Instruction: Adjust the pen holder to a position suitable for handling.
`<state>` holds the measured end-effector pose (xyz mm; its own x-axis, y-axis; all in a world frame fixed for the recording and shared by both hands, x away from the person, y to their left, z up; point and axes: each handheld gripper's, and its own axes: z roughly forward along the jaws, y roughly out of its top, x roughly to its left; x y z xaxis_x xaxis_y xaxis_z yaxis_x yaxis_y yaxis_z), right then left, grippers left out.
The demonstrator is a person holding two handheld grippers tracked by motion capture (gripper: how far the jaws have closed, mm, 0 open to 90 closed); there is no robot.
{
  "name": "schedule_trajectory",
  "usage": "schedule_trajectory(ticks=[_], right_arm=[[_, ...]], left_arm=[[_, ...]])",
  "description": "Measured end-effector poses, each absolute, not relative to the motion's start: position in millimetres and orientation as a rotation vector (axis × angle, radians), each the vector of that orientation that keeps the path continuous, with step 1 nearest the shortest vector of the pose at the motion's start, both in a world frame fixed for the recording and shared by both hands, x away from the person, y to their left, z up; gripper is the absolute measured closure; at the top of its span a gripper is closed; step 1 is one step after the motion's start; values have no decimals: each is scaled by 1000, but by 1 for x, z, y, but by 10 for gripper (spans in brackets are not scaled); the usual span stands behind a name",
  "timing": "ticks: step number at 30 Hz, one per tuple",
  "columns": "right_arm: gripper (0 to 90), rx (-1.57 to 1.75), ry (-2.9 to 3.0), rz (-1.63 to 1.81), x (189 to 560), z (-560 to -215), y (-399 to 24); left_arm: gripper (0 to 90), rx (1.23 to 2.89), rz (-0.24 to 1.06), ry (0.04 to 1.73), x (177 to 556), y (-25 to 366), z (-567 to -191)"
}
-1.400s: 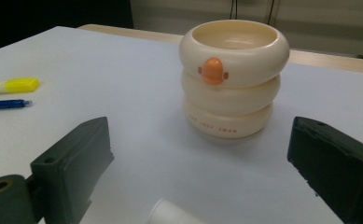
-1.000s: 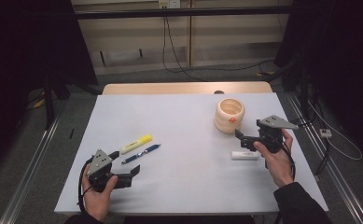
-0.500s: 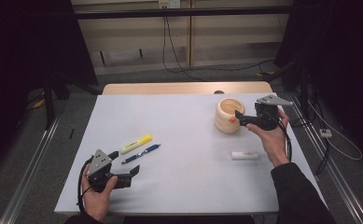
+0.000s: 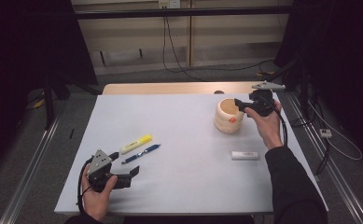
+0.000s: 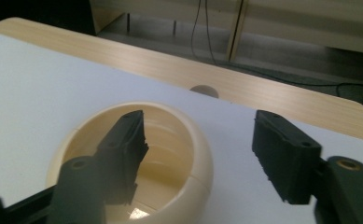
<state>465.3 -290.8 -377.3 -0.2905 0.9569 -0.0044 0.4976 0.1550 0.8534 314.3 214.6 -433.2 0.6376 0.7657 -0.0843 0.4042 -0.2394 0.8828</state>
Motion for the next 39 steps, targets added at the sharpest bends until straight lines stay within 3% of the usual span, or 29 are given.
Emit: schedule_trajectory(ticks=[12,23,35,39], right_arm=[[611,1412,1922,1037,485,-393,-288],[677,1440,1942,1022,491,-405,-289],[688,1474,1936,987,495,-412,-289],[748,1480,1938,997,495,-411,-288]], left_arm=[[54,1870,457,923,314,215,-433],[53,1873,456,924,315,215,-434],[53,1879,450,931,316,215,-435],[53,1879,448,931,316,215,-435]])
